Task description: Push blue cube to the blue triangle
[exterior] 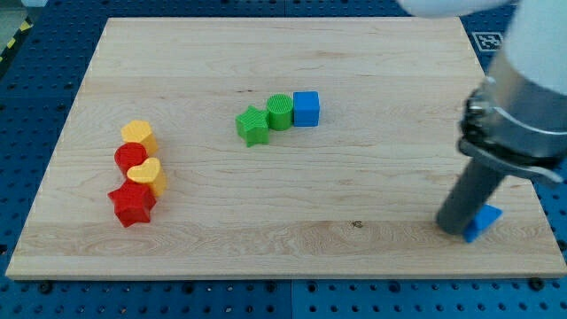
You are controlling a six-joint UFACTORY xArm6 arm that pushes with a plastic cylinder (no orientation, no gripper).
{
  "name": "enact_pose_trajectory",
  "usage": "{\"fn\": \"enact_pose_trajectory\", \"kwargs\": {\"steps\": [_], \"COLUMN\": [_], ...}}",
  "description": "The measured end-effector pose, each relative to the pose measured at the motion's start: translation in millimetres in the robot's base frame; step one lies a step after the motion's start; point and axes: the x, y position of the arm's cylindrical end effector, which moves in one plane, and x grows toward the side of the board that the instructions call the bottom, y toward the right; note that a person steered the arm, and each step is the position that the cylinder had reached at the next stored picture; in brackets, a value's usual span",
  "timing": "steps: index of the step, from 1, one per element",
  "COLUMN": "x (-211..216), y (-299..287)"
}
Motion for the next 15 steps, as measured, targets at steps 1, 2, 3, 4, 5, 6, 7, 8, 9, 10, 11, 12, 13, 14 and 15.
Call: {"fn": "enact_pose_trajectory", "kwargs": {"steps": [1,2,3,4,5,6,7,8,9,10,11,12,13,14,15], "x": [0,0,-18,-78,-149,-196,-221,-217,-198,-176,-152,-125,-118,-118,-106], "y": [47,32,-14,3,16,-34,-109,-174,-189,-186,-176,-155,-122,-87,-88]}}
